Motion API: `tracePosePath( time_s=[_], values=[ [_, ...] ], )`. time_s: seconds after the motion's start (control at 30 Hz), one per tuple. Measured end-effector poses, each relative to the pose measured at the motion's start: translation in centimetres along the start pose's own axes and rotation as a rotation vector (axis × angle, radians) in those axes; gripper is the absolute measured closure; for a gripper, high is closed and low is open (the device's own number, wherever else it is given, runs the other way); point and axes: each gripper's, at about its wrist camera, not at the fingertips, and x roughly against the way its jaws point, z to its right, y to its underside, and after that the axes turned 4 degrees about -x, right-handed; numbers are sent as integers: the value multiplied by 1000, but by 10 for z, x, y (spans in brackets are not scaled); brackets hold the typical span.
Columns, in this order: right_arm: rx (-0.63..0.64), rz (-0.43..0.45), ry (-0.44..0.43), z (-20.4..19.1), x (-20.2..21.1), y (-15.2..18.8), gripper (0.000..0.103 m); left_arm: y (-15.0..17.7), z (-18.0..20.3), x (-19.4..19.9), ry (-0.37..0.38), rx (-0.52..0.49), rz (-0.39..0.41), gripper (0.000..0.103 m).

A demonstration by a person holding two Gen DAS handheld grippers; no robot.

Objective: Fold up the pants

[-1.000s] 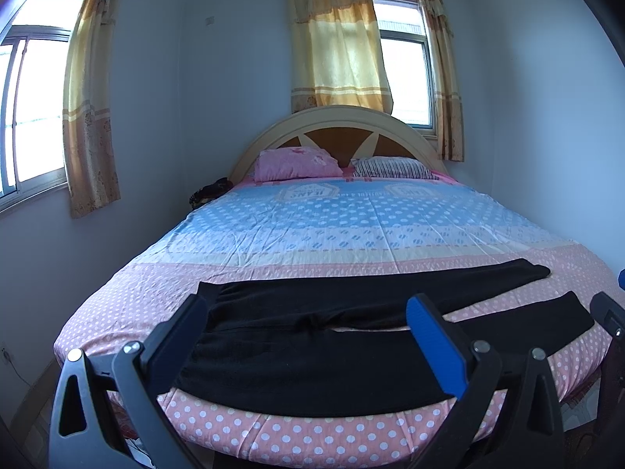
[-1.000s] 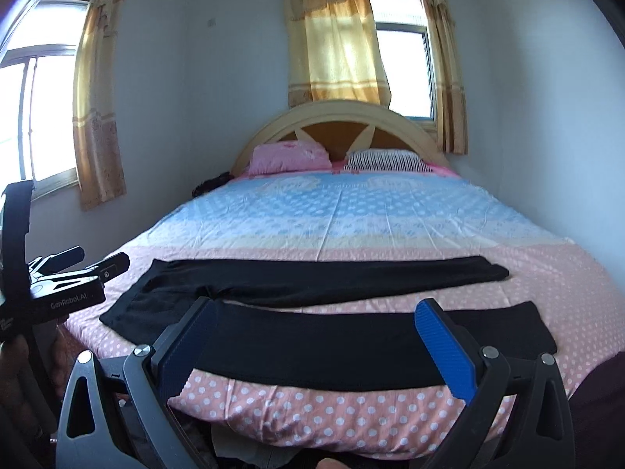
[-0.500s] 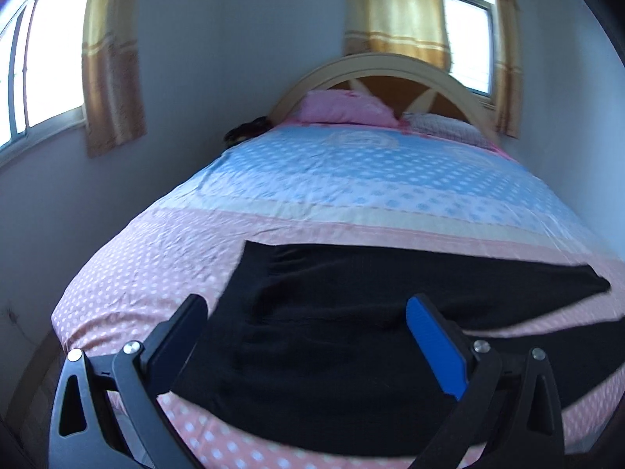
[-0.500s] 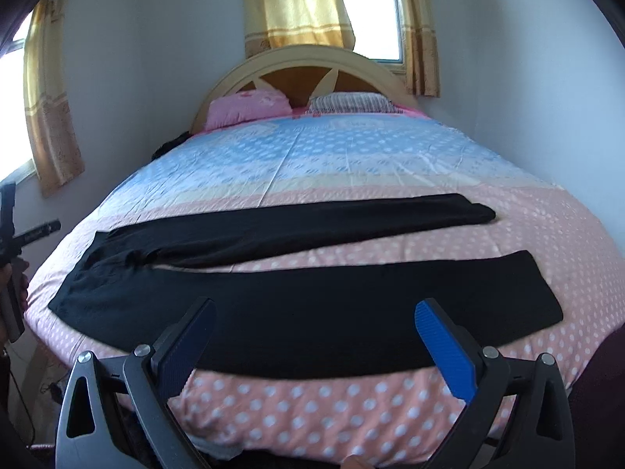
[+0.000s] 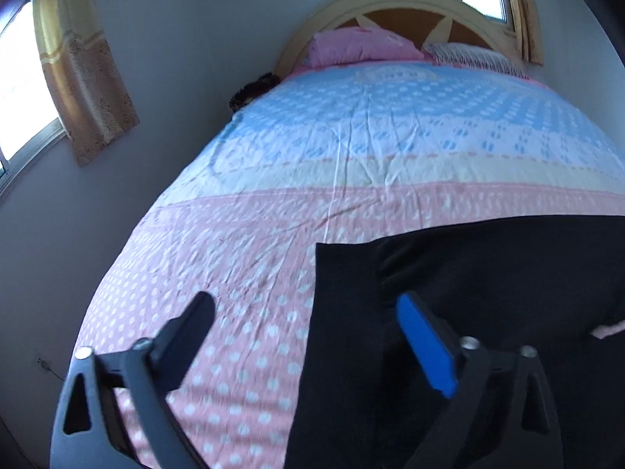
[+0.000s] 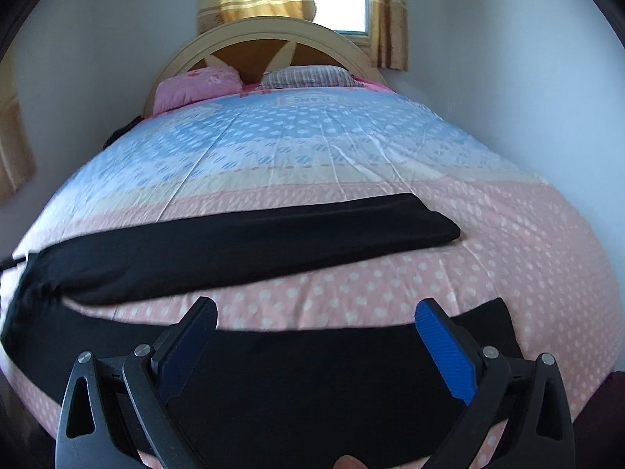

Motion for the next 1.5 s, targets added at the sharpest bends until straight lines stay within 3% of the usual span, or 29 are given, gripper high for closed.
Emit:
tracePosePath(
  time_s=[0.2, 0.53, 0.67, 0.83, 0.9, 1.13, 1.37, 1.43, 1.47, 1.5],
  values=[
    [-2, -22, 45, 26, -31, -24, 1, -17, -8, -55, 121, 42, -85, 38],
    [-130, -70, 86, 87, -82, -58, 1, -24, -9, -86, 238, 65, -134, 68],
    [-194, -107, 104, 116, -104, -74, 1, -24, -4, -85, 231, 39, -128, 69],
    [-229, -128, 160, 150, -131, -96, 1, -27, -1, -84, 207, -3, -127, 80],
    [-241, -134, 143, 159, -142, -105, 2, -29, -1, -85, 199, -4, -132, 83],
    [-246, -187, 60, 158, -189, -126, 2, -29, -3, -87, 208, -2, -112, 87],
    [-230, -274, 48, 152, -232, -126, 4, -33, 3, -91, 179, 2, -131, 85],
    [-205, -274, 44, 147, -236, -126, 10, -36, 7, -93, 164, -11, -135, 85],
    [-195, -274, 40, 145, -236, -126, 25, -37, 8, -93, 157, -17, -140, 84],
    [-180, -276, 26, 142, -235, -126, 47, -37, 9, -94, 154, -17, -144, 83]
  ],
)
